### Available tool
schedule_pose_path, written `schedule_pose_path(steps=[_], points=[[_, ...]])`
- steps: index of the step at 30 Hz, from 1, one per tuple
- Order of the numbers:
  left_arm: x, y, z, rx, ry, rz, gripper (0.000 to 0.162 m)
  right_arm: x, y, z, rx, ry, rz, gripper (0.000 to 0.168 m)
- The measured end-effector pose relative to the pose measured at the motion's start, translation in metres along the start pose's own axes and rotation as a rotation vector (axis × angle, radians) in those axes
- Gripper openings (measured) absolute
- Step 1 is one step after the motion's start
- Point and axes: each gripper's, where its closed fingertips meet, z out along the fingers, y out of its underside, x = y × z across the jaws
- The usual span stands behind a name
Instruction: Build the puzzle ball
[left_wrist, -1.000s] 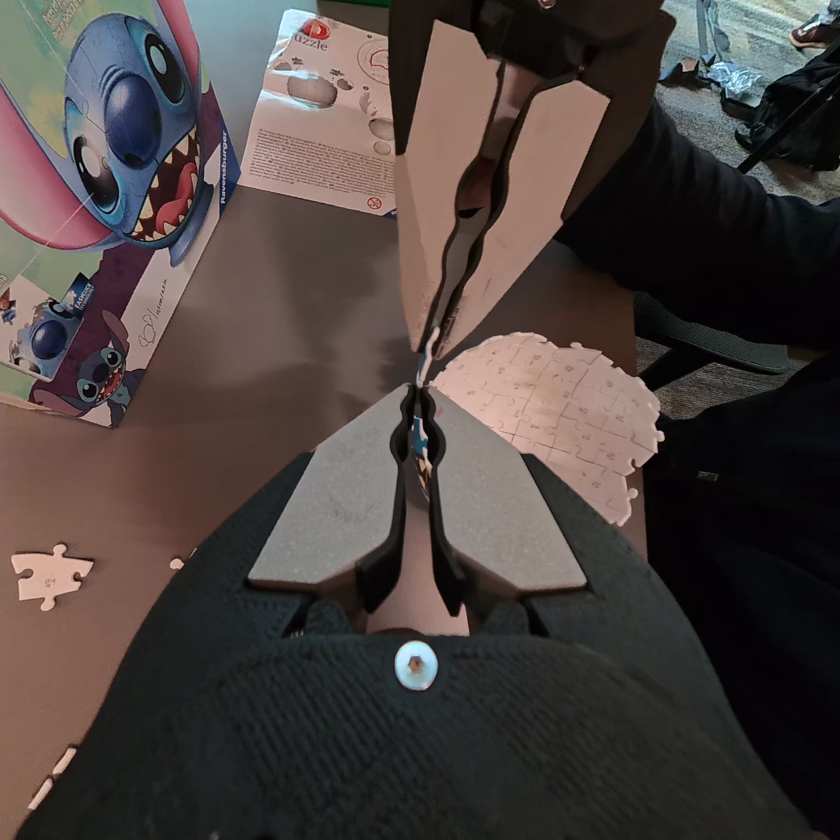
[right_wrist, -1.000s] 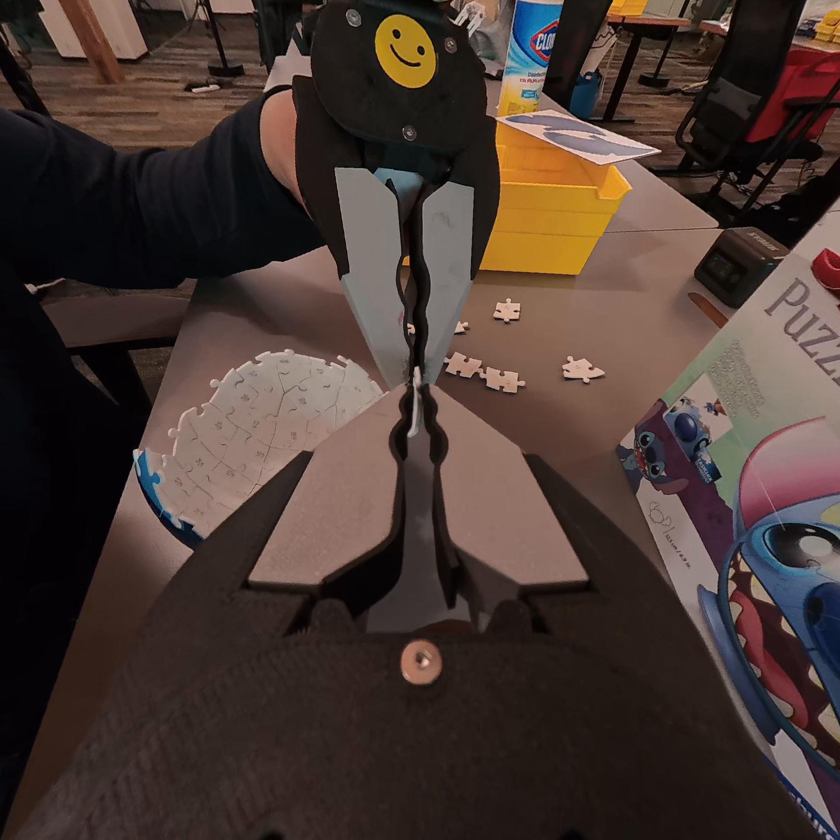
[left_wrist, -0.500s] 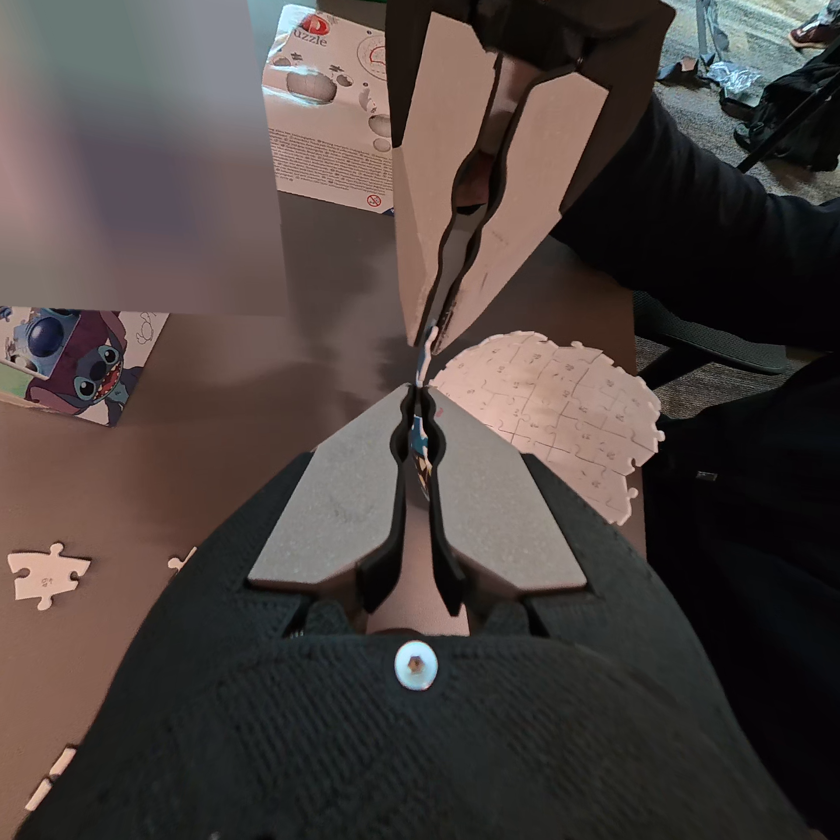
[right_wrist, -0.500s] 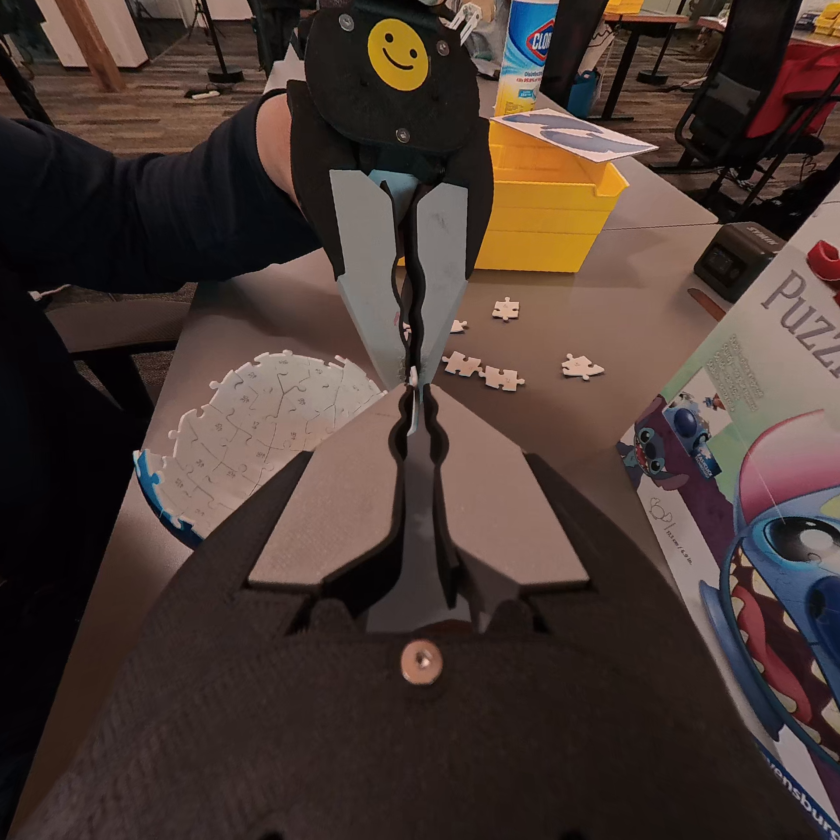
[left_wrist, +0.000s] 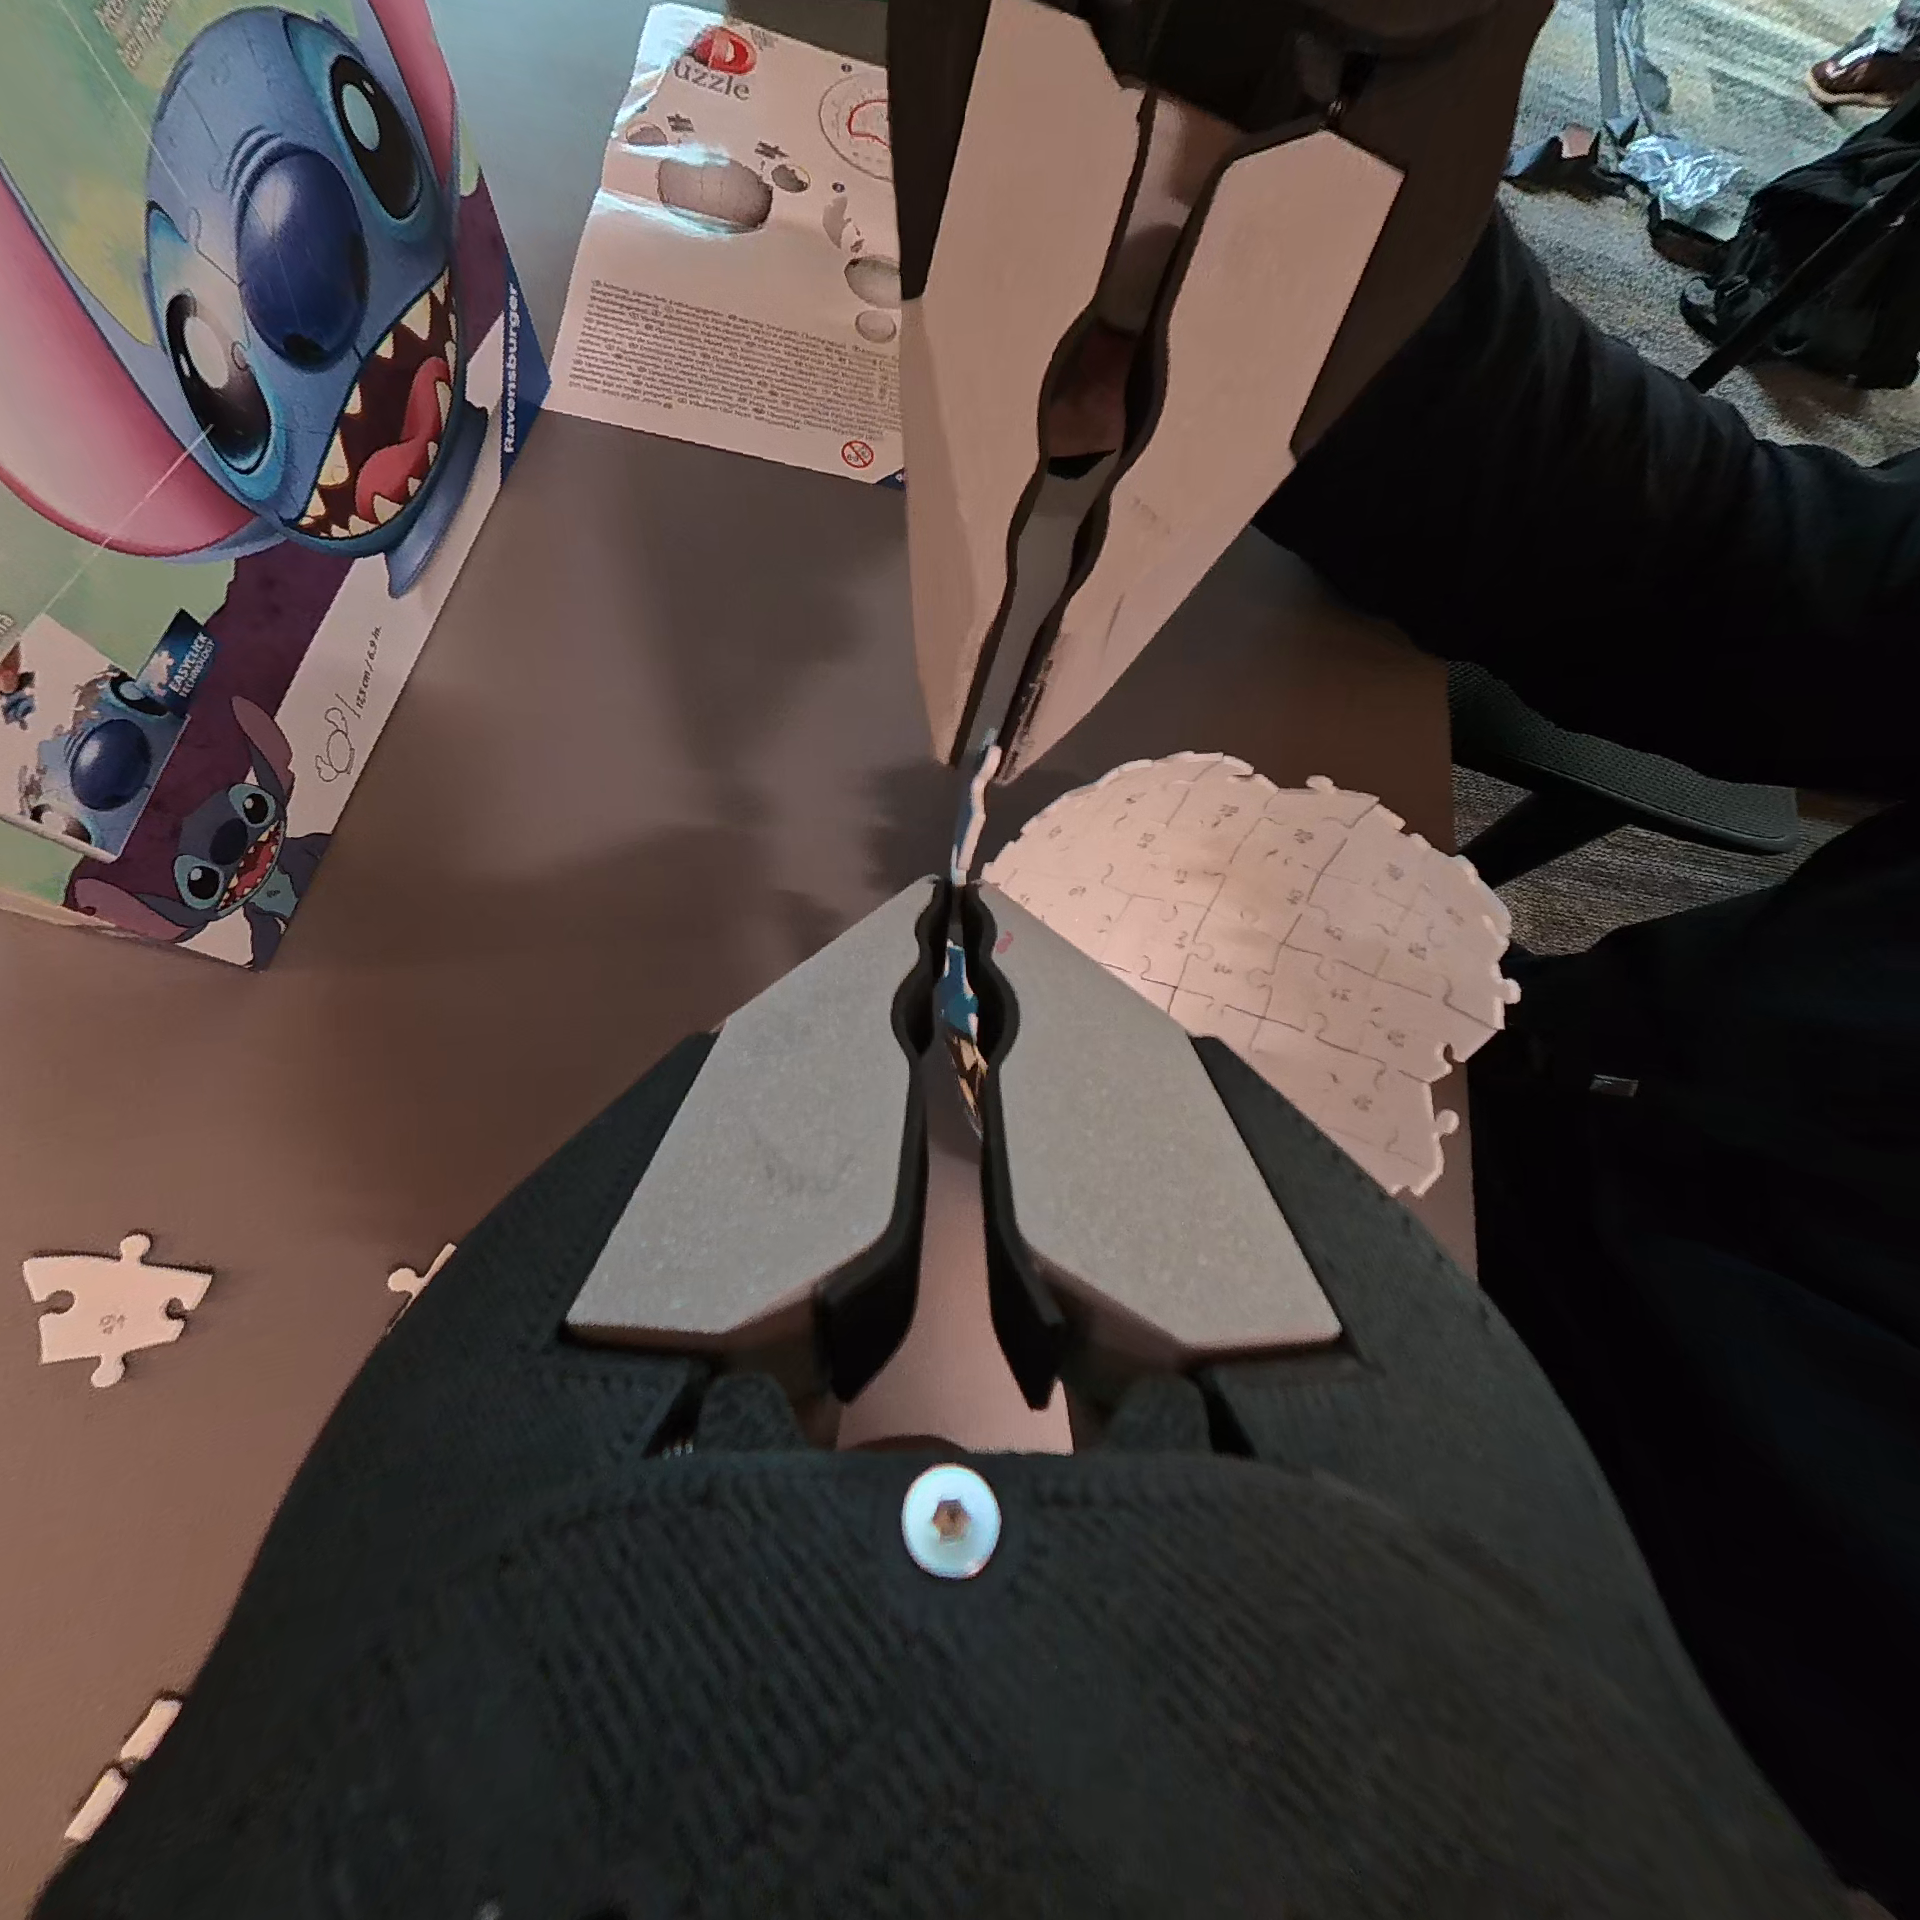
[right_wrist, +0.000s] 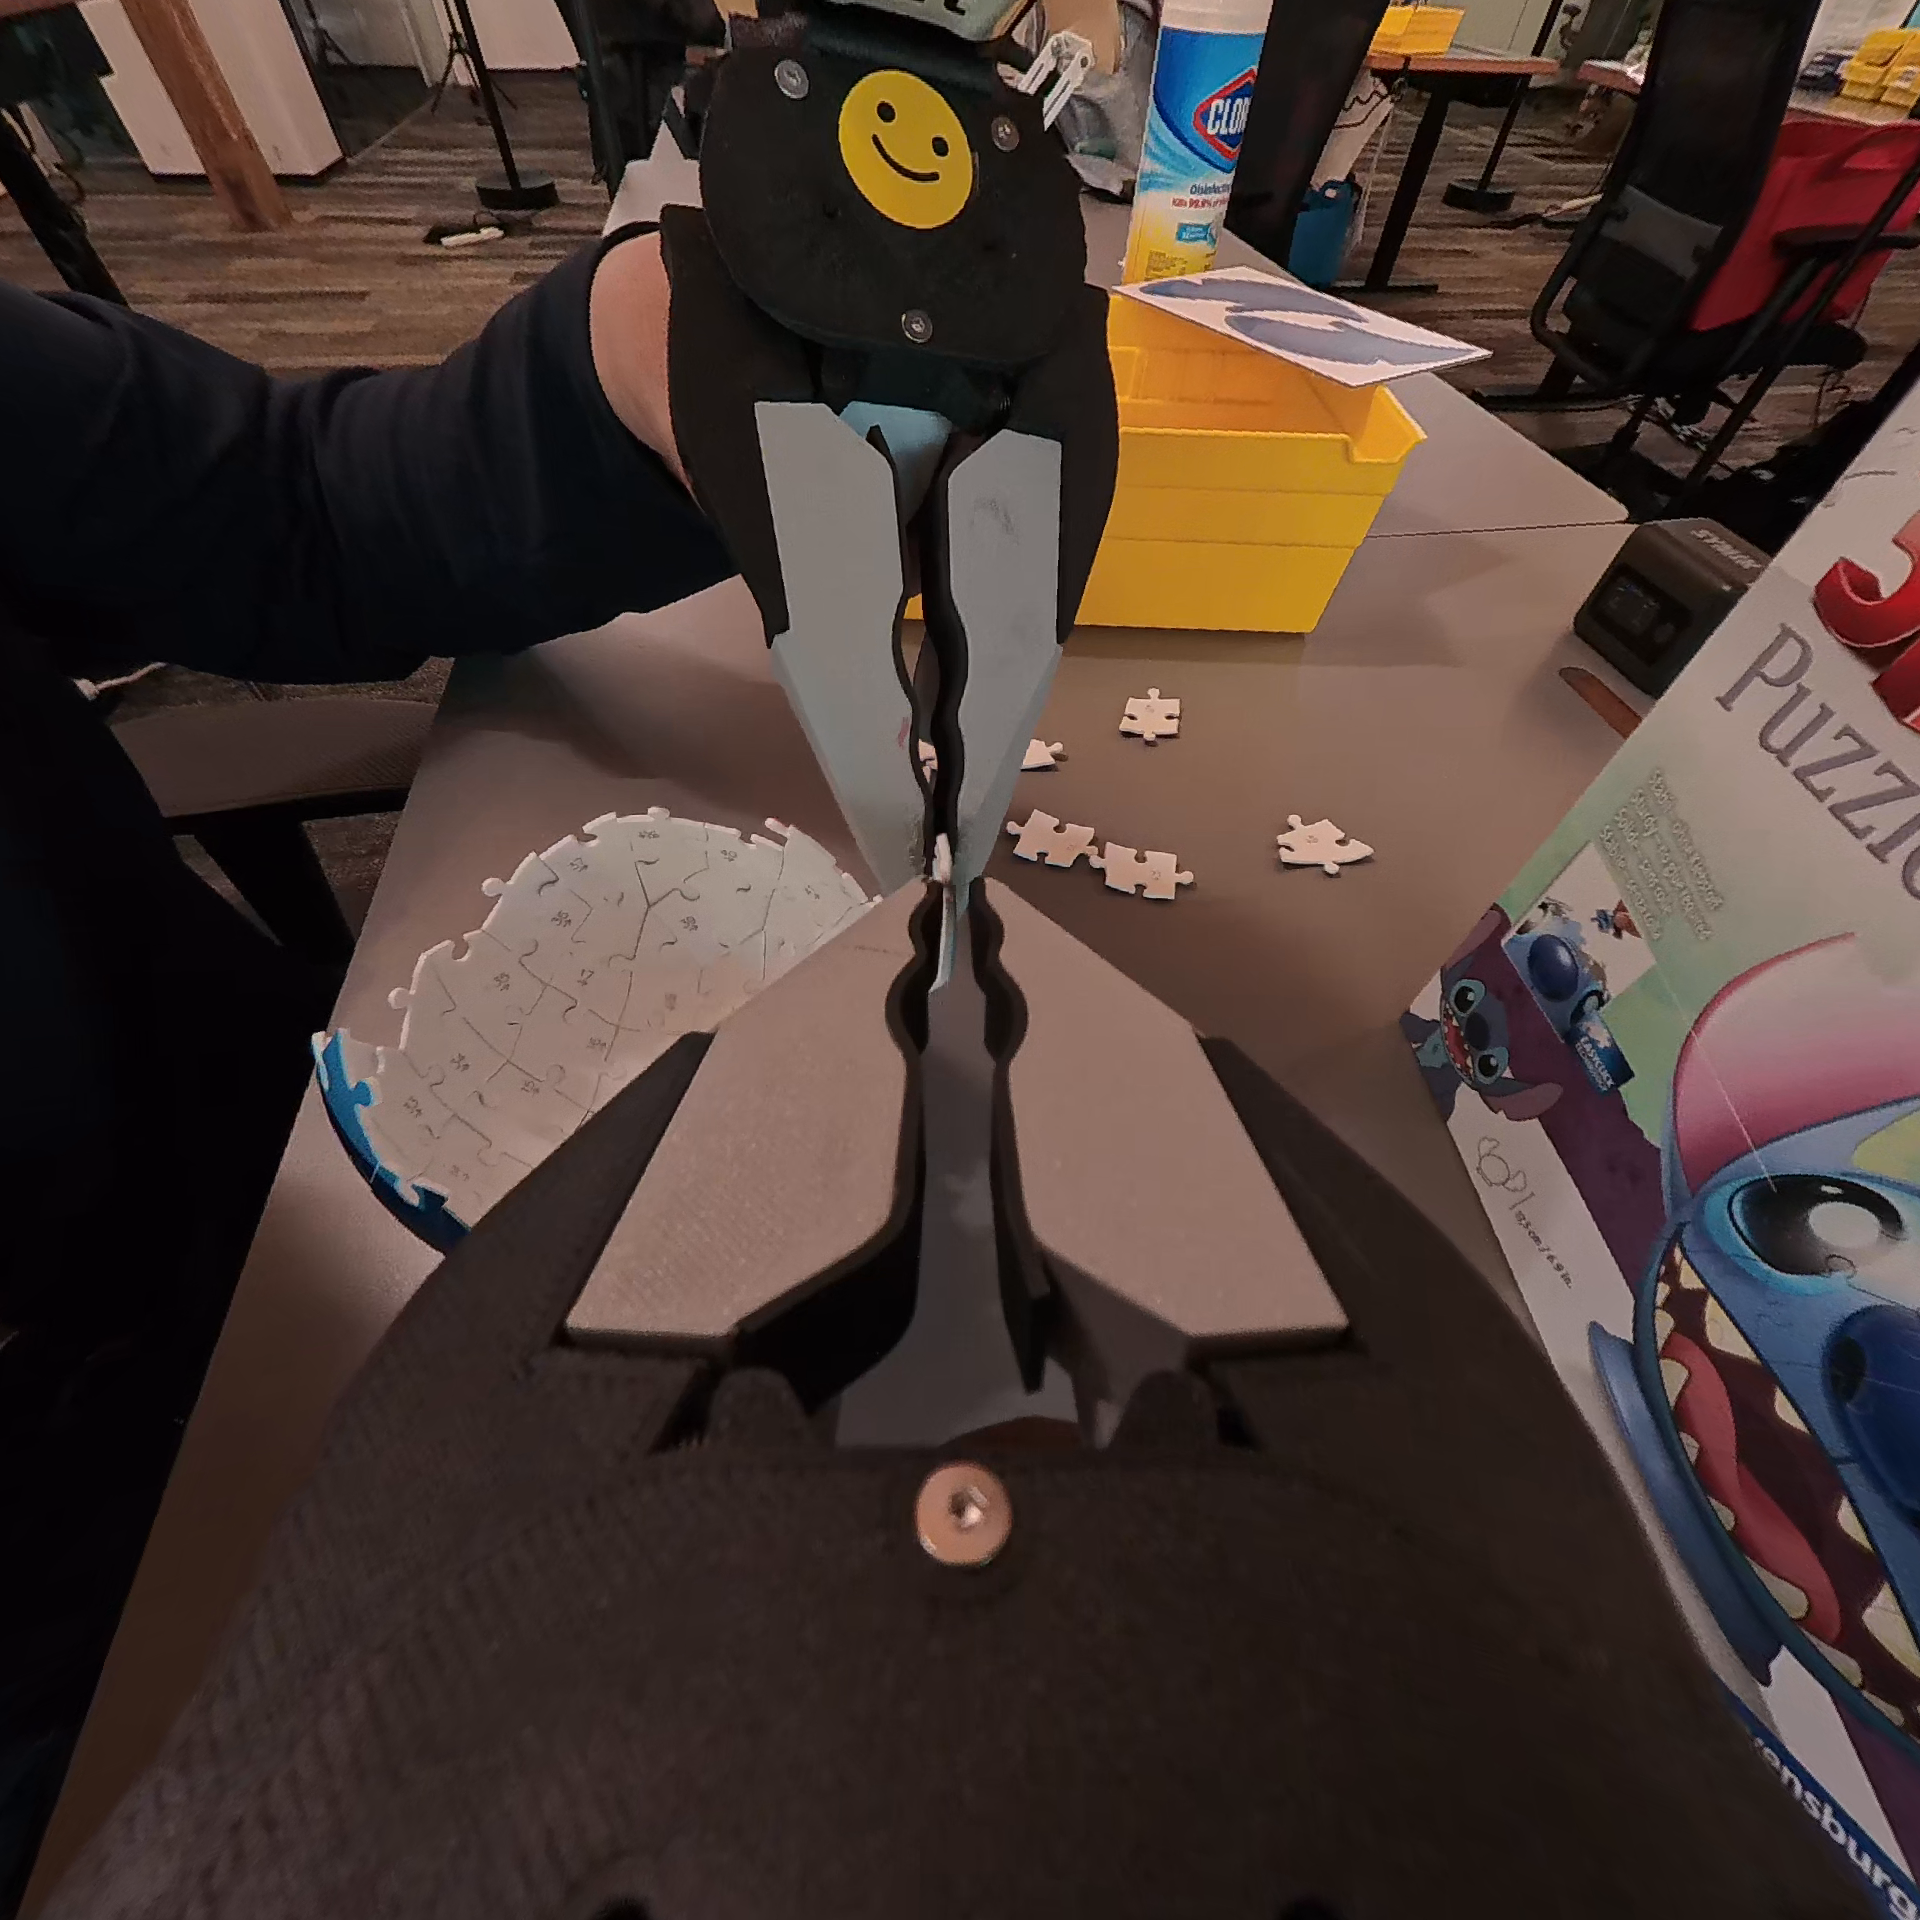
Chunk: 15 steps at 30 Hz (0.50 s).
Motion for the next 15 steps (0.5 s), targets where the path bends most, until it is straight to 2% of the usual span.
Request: schedule_pose_path(steps=[8, 15], points=[[-0.002, 0.004, -0.002, -0.031, -0.013, 0.013, 0.000, 0.000, 0.003, 0.003, -0.023, 0.016, -0.031, 0.000], [-0.008, -0.017, -0.023, 0.098, -0.038, -0.003, 0.000, 0.001, -0.002, -0.003, 0.014, 0.006, -0.004, 0.000]])
